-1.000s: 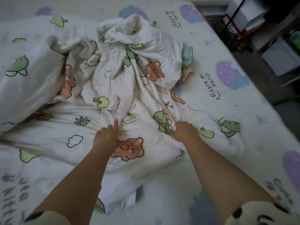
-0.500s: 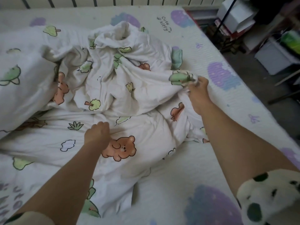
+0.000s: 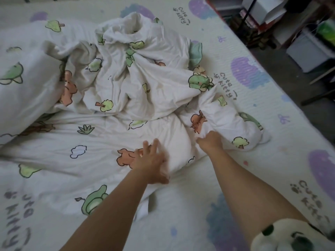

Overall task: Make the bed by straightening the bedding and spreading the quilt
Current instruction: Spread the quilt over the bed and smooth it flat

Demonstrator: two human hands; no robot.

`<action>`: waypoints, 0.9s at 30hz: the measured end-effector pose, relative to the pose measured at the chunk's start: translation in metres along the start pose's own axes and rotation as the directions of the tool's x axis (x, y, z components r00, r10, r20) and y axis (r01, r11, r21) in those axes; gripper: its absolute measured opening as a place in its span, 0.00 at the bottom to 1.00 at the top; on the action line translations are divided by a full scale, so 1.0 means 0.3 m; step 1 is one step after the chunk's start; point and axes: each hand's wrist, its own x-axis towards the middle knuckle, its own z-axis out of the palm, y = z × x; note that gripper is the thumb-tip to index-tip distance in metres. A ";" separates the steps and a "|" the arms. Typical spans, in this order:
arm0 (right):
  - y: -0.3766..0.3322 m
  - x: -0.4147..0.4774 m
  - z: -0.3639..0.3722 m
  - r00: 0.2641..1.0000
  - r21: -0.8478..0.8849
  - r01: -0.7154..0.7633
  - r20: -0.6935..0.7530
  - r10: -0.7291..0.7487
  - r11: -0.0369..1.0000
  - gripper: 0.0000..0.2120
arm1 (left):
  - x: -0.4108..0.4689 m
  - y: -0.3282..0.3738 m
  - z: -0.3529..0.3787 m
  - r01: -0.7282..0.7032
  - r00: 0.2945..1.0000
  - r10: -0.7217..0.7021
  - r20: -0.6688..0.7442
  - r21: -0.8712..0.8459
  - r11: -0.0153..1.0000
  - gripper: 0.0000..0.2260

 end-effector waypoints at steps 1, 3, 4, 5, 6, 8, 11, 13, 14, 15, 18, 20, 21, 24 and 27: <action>0.002 -0.015 0.009 1.000 0.002 -0.016 -0.010 0.016 1.000 0.20 | -0.012 0.000 -0.003 -0.002 0.999 0.003 -0.045 0.018 1.000 0.26; 0.010 -0.034 0.015 0.998 0.020 -0.051 -0.027 0.052 0.998 0.23 | -0.012 -0.030 -0.011 0.062 0.989 -0.071 -0.128 -0.079 0.995 0.16; 0.018 -0.046 0.014 0.997 0.034 -0.071 -0.027 0.072 0.997 0.24 | -0.017 -0.051 -0.024 0.123 0.974 -0.158 -0.164 -0.205 0.971 0.14; 0.029 -0.052 0.016 0.996 0.054 -0.087 -0.025 0.088 0.995 0.26 | -0.023 -0.076 -0.042 0.161 0.948 -0.245 -0.205 -0.357 0.920 0.13; 0.048 -0.067 0.018 0.994 0.098 -0.109 -0.014 0.111 0.989 0.27 | -0.035 -0.102 -0.061 0.151 0.918 -0.304 -0.253 -0.485 0.861 0.13; 0.089 -0.092 0.025 0.986 0.203 -0.165 0.028 0.163 0.965 0.30 | -0.059 -0.151 -0.117 0.059 0.843 -0.380 -0.381 -0.636 0.770 0.12; 0.115 -0.153 0.035 0.963 0.385 -0.266 0.136 0.231 0.884 0.34 | -0.147 -0.205 -0.223 -0.075 0.759 -0.405 -0.510 -0.686 0.723 0.10; 0.093 -0.177 0.037 0.947 0.501 -0.317 0.208 0.244 0.806 0.33 | -0.195 -0.229 -0.278 -0.121 0.734 -0.389 -0.557 -0.671 0.732 0.10; 0.078 -0.176 0.038 0.939 0.531 -0.340 0.234 0.252 0.776 0.31 | -0.209 -0.239 -0.294 -0.131 0.727 -0.390 -0.565 -0.672 0.729 0.09; 0.060 -0.181 0.034 0.933 0.540 -0.355 0.248 0.260 0.763 0.28 | -0.219 -0.246 -0.311 -0.138 0.719 -0.400 -0.568 -0.681 0.719 0.10; 0.038 -0.150 0.049 0.917 0.546 -0.394 0.285 0.278 0.739 0.29 | -0.236 -0.271 -0.354 -0.138 0.665 -0.457 -0.591 -0.699 0.702 0.13; 0.077 -0.041 0.100 0.899 0.581 -0.438 0.304 0.316 0.687 0.37 | -0.228 -0.286 -0.373 -0.100 0.620 -0.506 -0.599 -0.701 0.706 0.15; 0.080 -0.003 0.118 0.890 0.591 -0.455 0.308 0.336 0.666 0.39 | -0.220 -0.291 -0.381 -0.072 0.604 -0.532 -0.594 -0.705 0.706 0.15; 0.046 0.078 0.101 0.949 0.511 -0.302 0.240 0.204 0.805 0.26 | -0.181 -0.284 -0.394 0.042 0.535 -0.618 -0.576 -0.713 0.700 0.11; -0.079 0.129 -0.109 0.962 0.596 -0.273 0.187 0.201 0.755 0.21 | -0.141 -0.218 -0.435 0.170 0.495 -0.694 -0.523 -0.725 0.667 0.09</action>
